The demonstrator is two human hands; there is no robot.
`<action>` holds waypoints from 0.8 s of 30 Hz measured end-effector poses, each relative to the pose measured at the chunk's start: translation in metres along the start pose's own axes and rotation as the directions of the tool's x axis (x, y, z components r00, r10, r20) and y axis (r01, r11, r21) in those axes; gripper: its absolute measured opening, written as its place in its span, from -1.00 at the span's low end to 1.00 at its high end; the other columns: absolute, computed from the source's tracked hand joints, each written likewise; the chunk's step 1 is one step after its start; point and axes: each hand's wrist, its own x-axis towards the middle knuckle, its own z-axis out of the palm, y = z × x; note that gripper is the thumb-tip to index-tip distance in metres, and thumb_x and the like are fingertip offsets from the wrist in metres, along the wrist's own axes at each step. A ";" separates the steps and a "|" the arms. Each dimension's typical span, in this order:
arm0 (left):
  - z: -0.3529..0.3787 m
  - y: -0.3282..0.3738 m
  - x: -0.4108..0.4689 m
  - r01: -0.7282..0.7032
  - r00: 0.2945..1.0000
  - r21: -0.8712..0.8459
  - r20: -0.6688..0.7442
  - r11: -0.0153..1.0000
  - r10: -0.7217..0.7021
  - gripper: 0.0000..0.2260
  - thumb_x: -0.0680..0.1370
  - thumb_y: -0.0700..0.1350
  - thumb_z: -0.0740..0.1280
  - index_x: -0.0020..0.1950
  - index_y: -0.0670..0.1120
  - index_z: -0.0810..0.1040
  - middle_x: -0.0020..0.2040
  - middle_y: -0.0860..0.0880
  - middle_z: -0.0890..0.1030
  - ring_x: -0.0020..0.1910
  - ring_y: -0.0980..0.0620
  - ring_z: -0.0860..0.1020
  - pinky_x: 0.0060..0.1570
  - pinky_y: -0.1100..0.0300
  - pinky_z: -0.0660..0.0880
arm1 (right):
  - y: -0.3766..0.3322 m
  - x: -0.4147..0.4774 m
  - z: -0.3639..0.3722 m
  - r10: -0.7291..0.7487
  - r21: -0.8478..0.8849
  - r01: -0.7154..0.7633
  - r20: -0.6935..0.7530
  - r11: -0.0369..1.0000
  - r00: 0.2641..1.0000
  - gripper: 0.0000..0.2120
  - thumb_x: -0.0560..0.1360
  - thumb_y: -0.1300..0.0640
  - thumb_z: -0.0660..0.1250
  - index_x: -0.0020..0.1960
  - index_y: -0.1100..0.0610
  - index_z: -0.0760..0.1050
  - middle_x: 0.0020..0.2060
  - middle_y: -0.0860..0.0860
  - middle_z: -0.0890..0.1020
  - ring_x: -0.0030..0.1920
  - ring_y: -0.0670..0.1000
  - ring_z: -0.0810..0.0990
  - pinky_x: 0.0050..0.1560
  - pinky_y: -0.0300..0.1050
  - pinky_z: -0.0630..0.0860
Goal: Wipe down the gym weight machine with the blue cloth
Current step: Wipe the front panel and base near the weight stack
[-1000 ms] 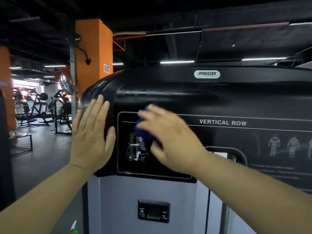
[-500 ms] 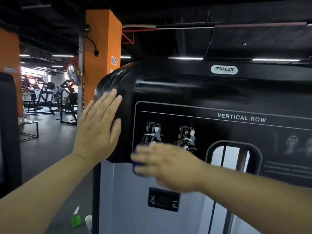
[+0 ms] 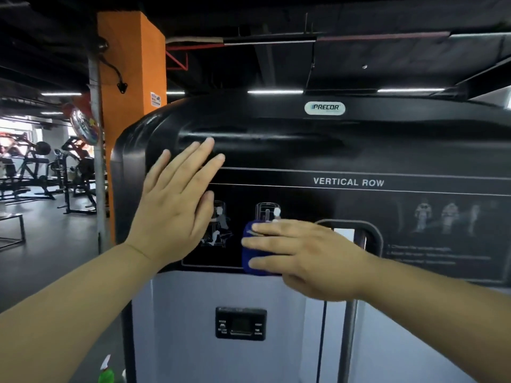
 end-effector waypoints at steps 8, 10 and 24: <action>0.022 0.041 0.051 -0.014 1.000 -0.103 0.021 0.995 0.016 -0.55 0.60 -0.10 0.13 0.50 -0.13 0.34 0.54 -0.10 0.29 0.53 -0.04 0.22 0.54 -0.04 0.03 | 0.040 -0.019 -0.040 0.556 0.198 -0.536 -0.490 0.821 0.671 -0.55 0.43 0.30 0.33 0.32 0.18 0.53 0.40 0.11 0.45 0.46 0.13 0.33 0.51 -0.12 0.17; 0.025 0.048 0.059 0.004 1.000 -0.121 0.030 0.993 -0.001 -0.54 0.59 -0.08 0.13 0.50 -0.13 0.33 0.53 -0.09 0.29 0.53 -0.04 0.23 0.54 0.01 0.01 | 0.023 -0.035 -0.016 0.309 0.015 -0.323 -0.341 0.946 0.888 -0.58 0.44 0.28 0.31 0.30 0.19 0.55 0.40 0.15 0.45 0.46 0.18 0.34 0.50 0.02 0.23; 0.033 0.041 0.057 0.083 0.997 -0.158 0.001 0.984 -0.084 -0.56 0.55 -0.08 0.16 0.41 -0.19 0.43 0.47 -0.13 0.37 0.49 -0.10 0.28 0.55 -0.01 -0.04 | 0.019 0.022 -0.033 0.535 0.301 -0.446 -0.391 0.843 0.749 -0.50 0.44 0.20 0.22 0.38 0.13 0.47 0.46 0.07 0.39 0.52 0.07 0.22 0.53 0.00 0.14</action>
